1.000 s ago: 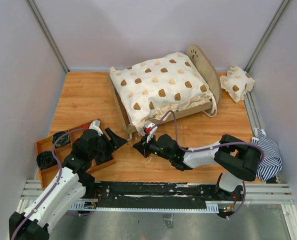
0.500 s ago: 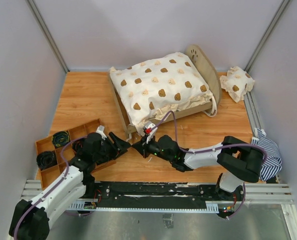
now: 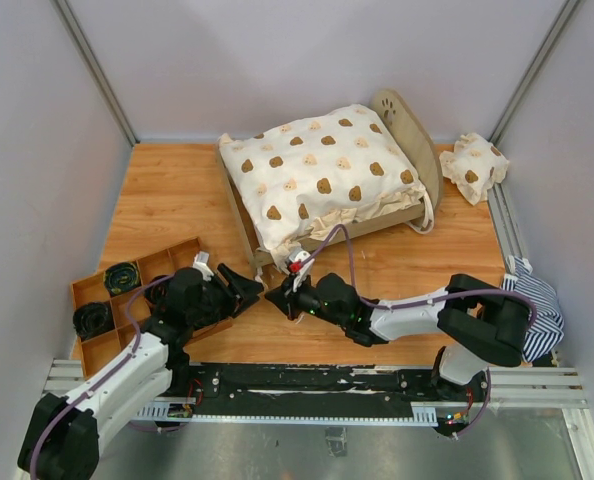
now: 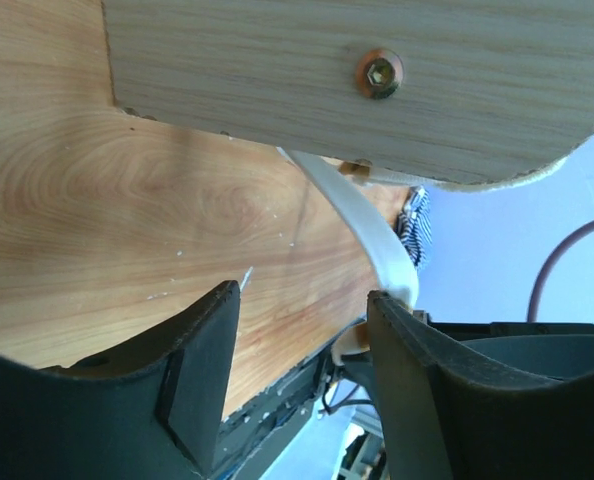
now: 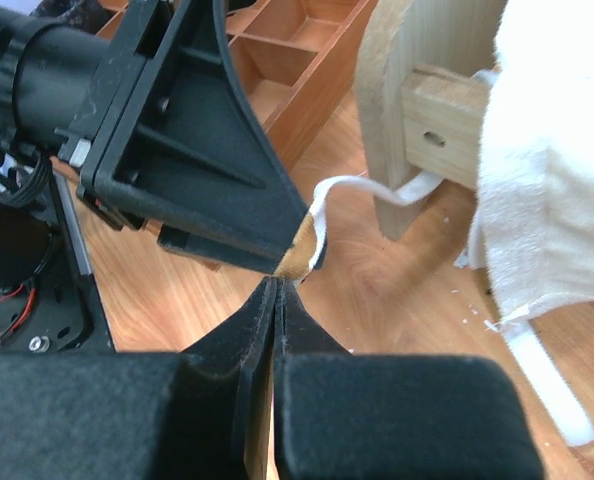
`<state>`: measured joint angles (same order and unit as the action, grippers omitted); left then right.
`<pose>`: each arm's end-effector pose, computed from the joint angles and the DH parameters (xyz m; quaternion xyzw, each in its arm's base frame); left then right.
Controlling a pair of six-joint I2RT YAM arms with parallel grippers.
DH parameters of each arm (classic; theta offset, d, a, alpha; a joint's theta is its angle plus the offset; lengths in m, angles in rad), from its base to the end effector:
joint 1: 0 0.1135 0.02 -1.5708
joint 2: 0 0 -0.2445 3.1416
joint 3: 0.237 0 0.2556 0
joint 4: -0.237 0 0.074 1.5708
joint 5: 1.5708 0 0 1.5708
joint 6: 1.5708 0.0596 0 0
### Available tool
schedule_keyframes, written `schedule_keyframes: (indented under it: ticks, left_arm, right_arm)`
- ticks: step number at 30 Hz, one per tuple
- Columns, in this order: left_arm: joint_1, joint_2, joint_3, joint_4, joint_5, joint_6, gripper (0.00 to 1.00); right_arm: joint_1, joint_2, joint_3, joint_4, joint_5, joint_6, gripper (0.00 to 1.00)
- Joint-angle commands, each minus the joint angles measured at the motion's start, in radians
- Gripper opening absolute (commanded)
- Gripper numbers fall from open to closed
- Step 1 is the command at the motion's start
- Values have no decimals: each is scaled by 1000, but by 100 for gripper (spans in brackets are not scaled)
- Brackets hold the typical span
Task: Set up the pet bed
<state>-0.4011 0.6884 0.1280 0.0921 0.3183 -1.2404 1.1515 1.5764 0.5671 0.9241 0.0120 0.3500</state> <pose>0.1677 -0.0914 0.1287 -0.2669 0.8019 -0.4704 0.2537 0.1381 0.3080 0.1683 -0.2836 0.6798 0.4582 0.4975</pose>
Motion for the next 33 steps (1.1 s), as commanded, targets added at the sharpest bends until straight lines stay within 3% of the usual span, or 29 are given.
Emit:
schedule_keyframes:
  ticks: [1,14,19,25,30,33]
  left_arm:
    - [3,-31,-18,97,53,-53,59]
    - [4,-91,-28,25,62,-50,59]
    - [4,-88,-72,123,70,-117,58]
    - [4,-51,-55,130,68,-115,52]
    - [4,-38,-56,131,67,-103,34]
    - [4,-43,-59,130,66,-85,12]
  right_arm:
    - [33,1,-20,25,11,-9,0]
    - [33,-73,-50,-10,153,-32,0]
    - [39,-66,-28,-15,80,-19,0]
    - [61,-24,-18,39,57,-12,0]
    - [62,-4,-9,42,49,0,0]
    - [63,-5,-7,29,60,-11,2]
